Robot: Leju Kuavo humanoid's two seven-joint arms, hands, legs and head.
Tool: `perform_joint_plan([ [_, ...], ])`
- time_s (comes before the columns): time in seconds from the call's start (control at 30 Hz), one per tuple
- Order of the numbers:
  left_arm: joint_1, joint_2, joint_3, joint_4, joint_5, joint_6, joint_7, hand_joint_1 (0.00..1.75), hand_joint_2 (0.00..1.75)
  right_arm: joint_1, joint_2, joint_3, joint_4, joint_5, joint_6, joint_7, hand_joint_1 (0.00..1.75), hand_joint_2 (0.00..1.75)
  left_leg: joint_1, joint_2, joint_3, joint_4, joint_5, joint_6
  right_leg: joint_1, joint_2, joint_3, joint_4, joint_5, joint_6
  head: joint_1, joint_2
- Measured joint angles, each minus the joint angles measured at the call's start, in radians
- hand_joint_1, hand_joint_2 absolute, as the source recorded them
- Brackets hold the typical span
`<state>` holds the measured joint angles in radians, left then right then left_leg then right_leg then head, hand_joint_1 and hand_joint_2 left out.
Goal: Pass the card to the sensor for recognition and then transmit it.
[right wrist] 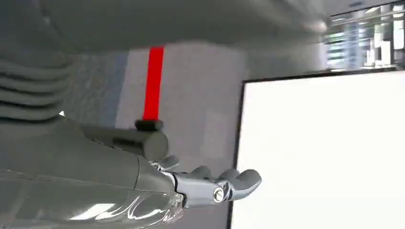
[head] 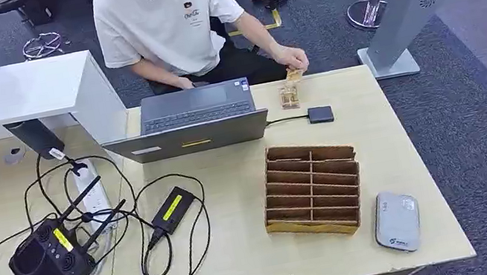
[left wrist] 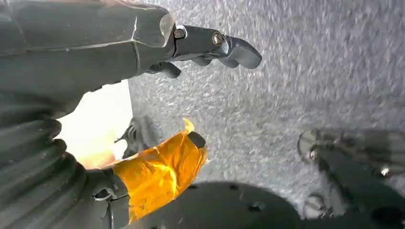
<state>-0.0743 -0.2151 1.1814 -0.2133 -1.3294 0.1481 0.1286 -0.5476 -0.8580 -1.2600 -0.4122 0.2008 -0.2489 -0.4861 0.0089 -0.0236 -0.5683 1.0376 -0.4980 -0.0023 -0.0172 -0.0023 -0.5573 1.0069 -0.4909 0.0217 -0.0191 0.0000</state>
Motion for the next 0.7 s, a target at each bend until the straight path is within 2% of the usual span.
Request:
perform_joint_plan([
  [0.07,0.001,-0.003,-0.003,0.002,-0.004,-0.001,0.0,0.0,1.75,0.025,0.026,-0.003,0.036,-0.005,0.05,-0.053,0.0,1.75,-0.005,-0.001,0.0,-0.002,0.0,0.0,-0.007,-0.001,-0.002,0.002,0.0,0.0,-0.002,0.0],
  [0.2,0.0,0.0,-0.006,0.003,-0.008,-0.001,-0.002,0.0,1.75,0.006,0.036,-0.003,0.067,-0.013,0.225,-0.048,0.0,1.75,-0.008,0.002,0.0,-0.002,0.0,0.001,-0.008,0.002,-0.004,0.003,0.0,0.0,-0.001,0.0],
  [0.4,0.001,0.002,-0.006,0.003,-0.008,0.002,-0.003,0.0,1.75,-0.029,0.051,-0.001,0.083,-0.004,0.311,-0.054,0.0,1.75,-0.008,0.0,-0.001,-0.002,0.0,0.001,-0.008,0.0,-0.004,0.003,0.0,0.001,-0.001,0.0],
  [0.47,0.001,0.002,-0.007,0.003,-0.008,0.002,-0.003,0.0,1.75,-0.04,0.057,0.009,0.085,0.002,0.364,-0.066,0.0,1.75,-0.008,0.001,-0.001,-0.002,0.0,0.001,-0.008,0.001,-0.004,0.003,0.0,0.001,-0.001,0.0],
  [0.57,0.0,0.003,-0.007,0.003,-0.008,0.002,-0.005,0.0,1.75,-0.057,0.072,0.037,0.083,0.041,0.436,-0.104,0.0,1.75,-0.008,0.002,-0.001,-0.002,0.0,0.001,-0.008,0.001,-0.004,0.003,0.0,0.001,-0.001,0.0],
  [0.67,0.0,0.003,-0.007,0.003,-0.005,0.002,-0.008,0.0,1.75,-0.063,0.092,0.097,0.074,0.082,0.581,-0.181,0.0,1.75,-0.008,0.001,-0.001,-0.002,0.0,0.001,-0.008,0.001,-0.004,0.003,0.0,0.001,-0.001,0.0],
  [0.7,0.0,0.003,-0.007,0.003,-0.005,0.002,-0.011,0.0,1.75,-0.063,0.096,0.12,0.068,0.094,0.601,-0.195,0.0,1.75,-0.008,0.0,-0.001,-0.002,0.0,0.001,-0.008,0.0,-0.004,0.003,0.0,0.001,-0.001,0.0],
])
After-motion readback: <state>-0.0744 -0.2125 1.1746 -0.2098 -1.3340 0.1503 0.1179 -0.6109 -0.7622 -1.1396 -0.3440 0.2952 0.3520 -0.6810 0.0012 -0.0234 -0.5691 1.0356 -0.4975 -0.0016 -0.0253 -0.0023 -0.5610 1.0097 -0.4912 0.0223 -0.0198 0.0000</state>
